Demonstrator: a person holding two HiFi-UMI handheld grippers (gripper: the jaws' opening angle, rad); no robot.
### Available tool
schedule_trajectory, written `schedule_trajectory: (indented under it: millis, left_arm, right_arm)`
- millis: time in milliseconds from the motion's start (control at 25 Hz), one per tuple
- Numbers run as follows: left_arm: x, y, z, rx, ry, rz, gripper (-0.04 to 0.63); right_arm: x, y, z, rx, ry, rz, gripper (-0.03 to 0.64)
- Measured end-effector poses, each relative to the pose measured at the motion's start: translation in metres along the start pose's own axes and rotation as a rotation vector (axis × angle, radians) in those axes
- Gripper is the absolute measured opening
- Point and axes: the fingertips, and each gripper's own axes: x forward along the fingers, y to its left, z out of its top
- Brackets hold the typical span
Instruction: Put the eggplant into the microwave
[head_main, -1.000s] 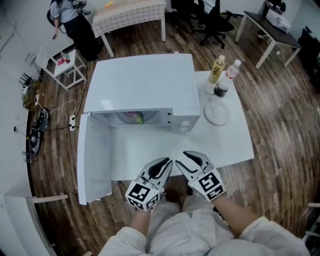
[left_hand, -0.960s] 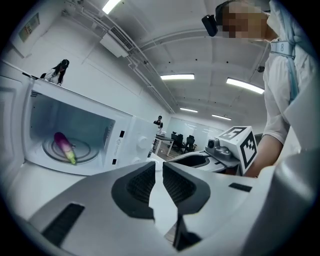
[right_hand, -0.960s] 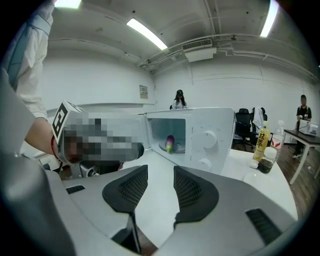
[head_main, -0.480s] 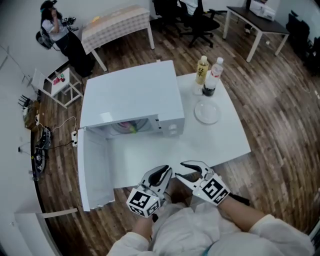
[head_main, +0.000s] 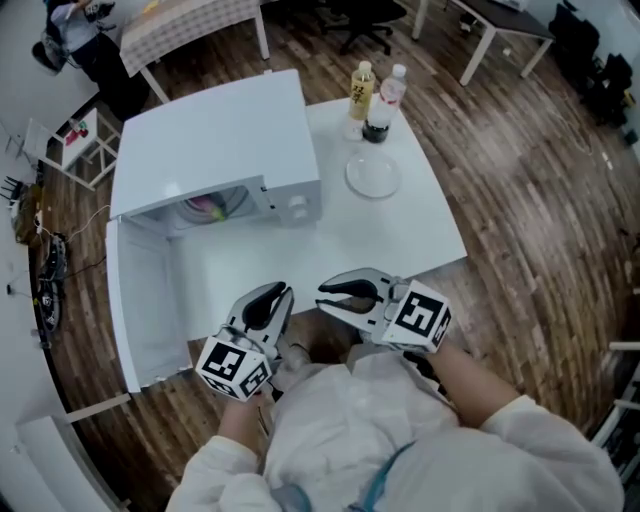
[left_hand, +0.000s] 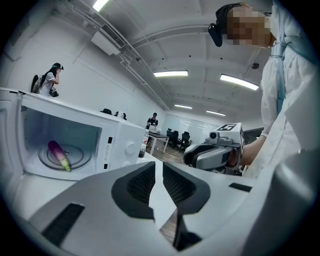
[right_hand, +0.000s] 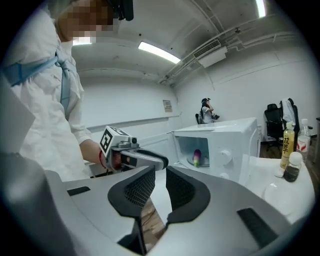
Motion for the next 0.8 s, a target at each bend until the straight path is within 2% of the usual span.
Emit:
schedule_trajectory:
  millis: [80, 240, 800]
  left_arm:
    - [0.001, -0.003, 0.005, 0.003, 0.005, -0.003, 0.037]
    - [0.000, -0.004, 0.005, 0.016, 0.009, -0.013, 0.037]
    - [-0.005, -0.003, -0.001, -0.011, 0.020, 0.003, 0.037]
  right_arm:
    - [-0.007, 0.000, 0.005, 0.001, 0.002, 0.024, 0.065]
    - [-0.016, -0.005, 0.007, -0.006, 0.024, 0.037, 0.042]
    - [-0.009, -0.001, -0.011, -0.013, 0.103, 0.097, 0.038]
